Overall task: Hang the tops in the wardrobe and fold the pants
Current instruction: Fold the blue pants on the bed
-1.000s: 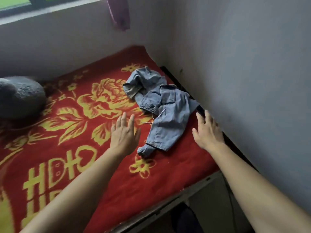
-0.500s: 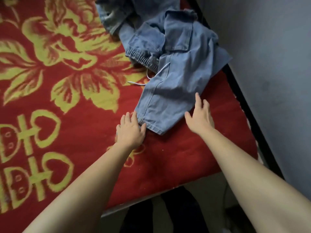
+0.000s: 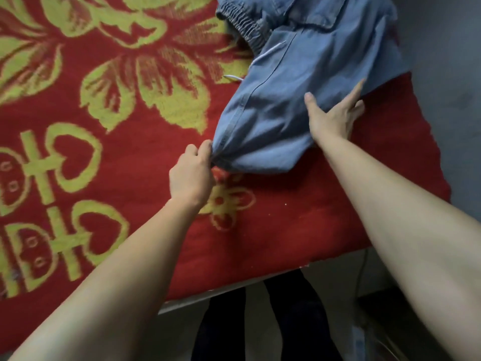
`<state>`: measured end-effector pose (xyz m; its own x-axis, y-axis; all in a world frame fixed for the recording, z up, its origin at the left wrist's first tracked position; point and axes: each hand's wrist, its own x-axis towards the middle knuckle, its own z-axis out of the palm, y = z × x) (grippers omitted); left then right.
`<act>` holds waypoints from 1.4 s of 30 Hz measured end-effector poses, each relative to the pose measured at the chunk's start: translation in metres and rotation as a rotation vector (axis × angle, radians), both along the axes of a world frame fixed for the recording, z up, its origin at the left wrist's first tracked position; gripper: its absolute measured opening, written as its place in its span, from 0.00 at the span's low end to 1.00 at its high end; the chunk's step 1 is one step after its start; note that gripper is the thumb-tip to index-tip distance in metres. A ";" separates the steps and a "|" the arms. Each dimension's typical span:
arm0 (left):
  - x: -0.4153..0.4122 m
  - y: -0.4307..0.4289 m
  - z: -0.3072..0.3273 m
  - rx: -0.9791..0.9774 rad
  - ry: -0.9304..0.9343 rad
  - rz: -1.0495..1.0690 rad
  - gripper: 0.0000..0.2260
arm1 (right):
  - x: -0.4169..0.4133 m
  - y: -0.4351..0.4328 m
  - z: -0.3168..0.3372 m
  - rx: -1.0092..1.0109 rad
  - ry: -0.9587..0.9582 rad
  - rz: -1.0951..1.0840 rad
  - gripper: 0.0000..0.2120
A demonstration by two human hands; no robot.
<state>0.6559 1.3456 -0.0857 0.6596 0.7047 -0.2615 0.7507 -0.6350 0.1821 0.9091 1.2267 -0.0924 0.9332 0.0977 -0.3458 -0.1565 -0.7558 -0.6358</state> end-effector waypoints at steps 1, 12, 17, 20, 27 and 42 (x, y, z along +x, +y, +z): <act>-0.018 0.011 0.005 0.030 0.040 0.024 0.16 | -0.007 0.005 0.003 -0.016 -0.006 0.027 0.52; -0.152 0.081 0.046 0.110 0.329 0.327 0.12 | -0.188 0.044 0.026 -0.100 0.363 0.911 0.28; -0.166 0.097 0.037 0.131 0.417 0.442 0.14 | -0.189 0.050 0.046 -0.255 0.401 1.318 0.16; -0.150 0.099 0.026 0.197 0.364 0.460 0.14 | -0.161 0.057 0.048 -0.303 0.023 1.135 0.17; -0.082 0.086 0.012 -0.026 0.068 0.455 0.23 | -0.102 0.035 0.029 -0.490 -0.068 1.073 0.35; -0.001 0.068 -0.012 -0.499 0.001 0.306 0.13 | -0.070 0.057 0.029 -0.348 -0.258 0.976 0.17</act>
<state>0.6551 1.4138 -0.0973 0.4448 0.6543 -0.6116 0.8869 -0.2268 0.4025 0.8387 1.2840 -0.0631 0.5532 0.7764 -0.3020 0.7231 -0.6275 -0.2888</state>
